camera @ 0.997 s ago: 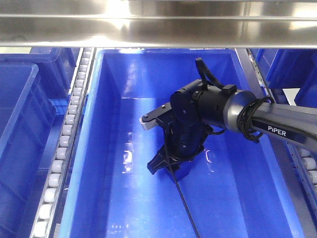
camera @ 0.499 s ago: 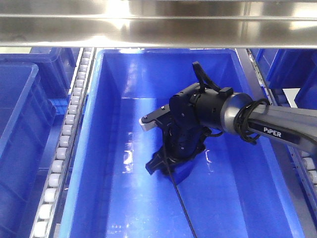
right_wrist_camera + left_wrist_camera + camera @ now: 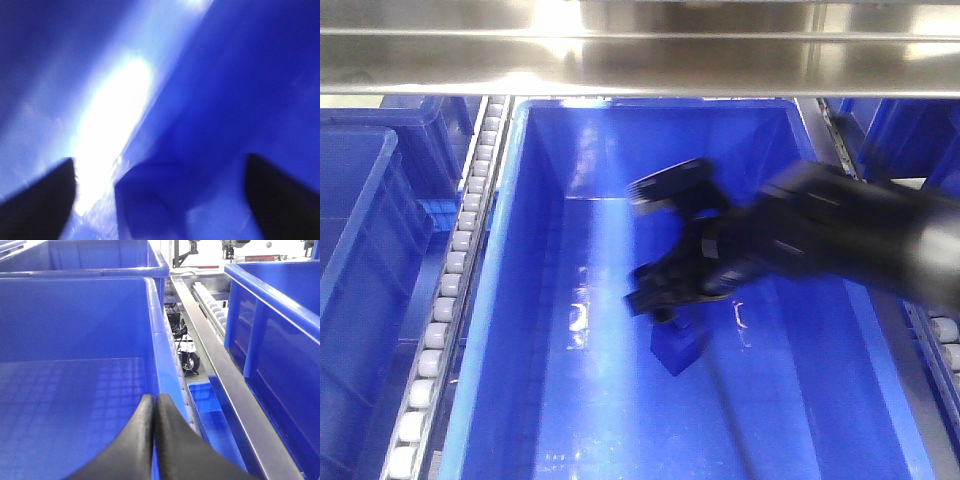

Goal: Pour parts from conveyor to right shelf

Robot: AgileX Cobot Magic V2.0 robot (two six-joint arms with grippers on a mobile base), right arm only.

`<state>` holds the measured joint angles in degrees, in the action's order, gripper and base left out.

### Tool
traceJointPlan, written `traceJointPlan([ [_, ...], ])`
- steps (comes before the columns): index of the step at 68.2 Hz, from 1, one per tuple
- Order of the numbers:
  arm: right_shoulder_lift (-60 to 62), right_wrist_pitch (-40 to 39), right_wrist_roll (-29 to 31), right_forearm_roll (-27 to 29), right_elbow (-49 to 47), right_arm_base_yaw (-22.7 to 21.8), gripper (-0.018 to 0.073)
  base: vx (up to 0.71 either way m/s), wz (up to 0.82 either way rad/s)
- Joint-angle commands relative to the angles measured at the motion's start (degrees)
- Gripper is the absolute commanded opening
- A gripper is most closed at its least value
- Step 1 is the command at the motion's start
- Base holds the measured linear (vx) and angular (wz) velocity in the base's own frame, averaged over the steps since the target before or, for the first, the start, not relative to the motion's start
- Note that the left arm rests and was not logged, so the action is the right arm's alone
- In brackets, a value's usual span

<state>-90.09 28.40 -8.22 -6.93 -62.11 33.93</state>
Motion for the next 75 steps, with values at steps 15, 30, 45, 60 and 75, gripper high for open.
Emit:
traceJointPlan([
  [15,26.06,-27.92,-1.42,-2.61,19.53,-1.54,-0.0014,0.00,0.00],
  [30,43.87,-39.15,-1.42,-2.49,30.32,-1.54,-0.0010,0.00,0.00],
  [45,54.92,-39.21,-1.42,-1.60,37.44,-1.54,-0.0010,0.00,0.00],
  [60,63.07,-38.78,-1.42,2.73,44.04,-1.54,-0.0010,0.00,0.00],
  [75,73.46,-37.64,-1.42,2.54,50.64,-12.60,-0.0010,0.00,0.00],
])
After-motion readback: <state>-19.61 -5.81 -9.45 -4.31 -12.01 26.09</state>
